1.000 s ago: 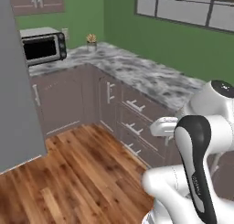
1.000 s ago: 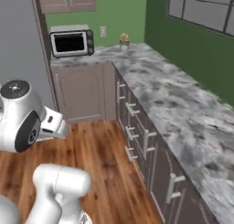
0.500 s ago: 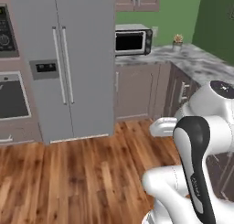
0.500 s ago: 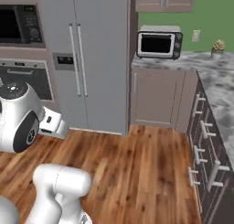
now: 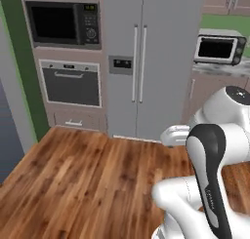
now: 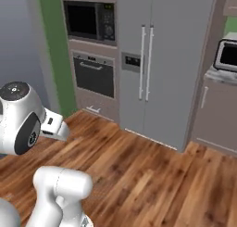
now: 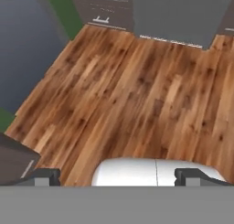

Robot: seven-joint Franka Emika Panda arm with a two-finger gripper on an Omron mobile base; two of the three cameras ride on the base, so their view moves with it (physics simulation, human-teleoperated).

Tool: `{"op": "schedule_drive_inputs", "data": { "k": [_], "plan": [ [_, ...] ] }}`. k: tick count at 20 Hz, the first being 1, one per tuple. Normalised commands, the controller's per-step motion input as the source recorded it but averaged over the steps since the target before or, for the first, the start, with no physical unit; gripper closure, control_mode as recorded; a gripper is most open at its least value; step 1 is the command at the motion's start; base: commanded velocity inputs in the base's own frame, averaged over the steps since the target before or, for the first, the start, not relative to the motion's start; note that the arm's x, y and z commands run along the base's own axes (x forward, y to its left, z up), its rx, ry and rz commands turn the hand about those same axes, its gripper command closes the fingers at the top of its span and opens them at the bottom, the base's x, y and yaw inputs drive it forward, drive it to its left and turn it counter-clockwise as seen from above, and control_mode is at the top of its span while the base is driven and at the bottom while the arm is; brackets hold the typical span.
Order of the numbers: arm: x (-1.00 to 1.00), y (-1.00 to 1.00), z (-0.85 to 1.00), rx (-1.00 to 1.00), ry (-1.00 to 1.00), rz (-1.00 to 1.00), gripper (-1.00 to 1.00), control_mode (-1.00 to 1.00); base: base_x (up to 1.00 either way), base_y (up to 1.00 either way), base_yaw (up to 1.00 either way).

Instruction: Pick the tangerines from the cabinet and place them in one bowl. Pick the cucumber from the sink and place it in the other bowl.

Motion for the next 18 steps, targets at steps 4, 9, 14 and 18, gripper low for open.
{"op": "schedule_drive_inputs", "data": {
  "k": [4, 9, 14, 18],
  "plan": [
    [0.00, 0.00, 0.00, 0.00, 0.00, 0.00, -1.00, 1.00, -0.01, 0.24, 0.60],
    [0.00, 0.00, 0.00, 0.00, 0.00, 0.00, -1.00, 1.00, -0.01, 0.25, 0.60],
    [0.00, 0.00, 0.00, 0.00, 0.00, 0.00, -1.00, 1.00, -0.13, 0.11, 0.60],
    [0.00, 0.00, 0.00, 0.00, 0.00, 0.00, -1.00, 1.00, -0.22, 0.14, 0.61]
  ]
}}
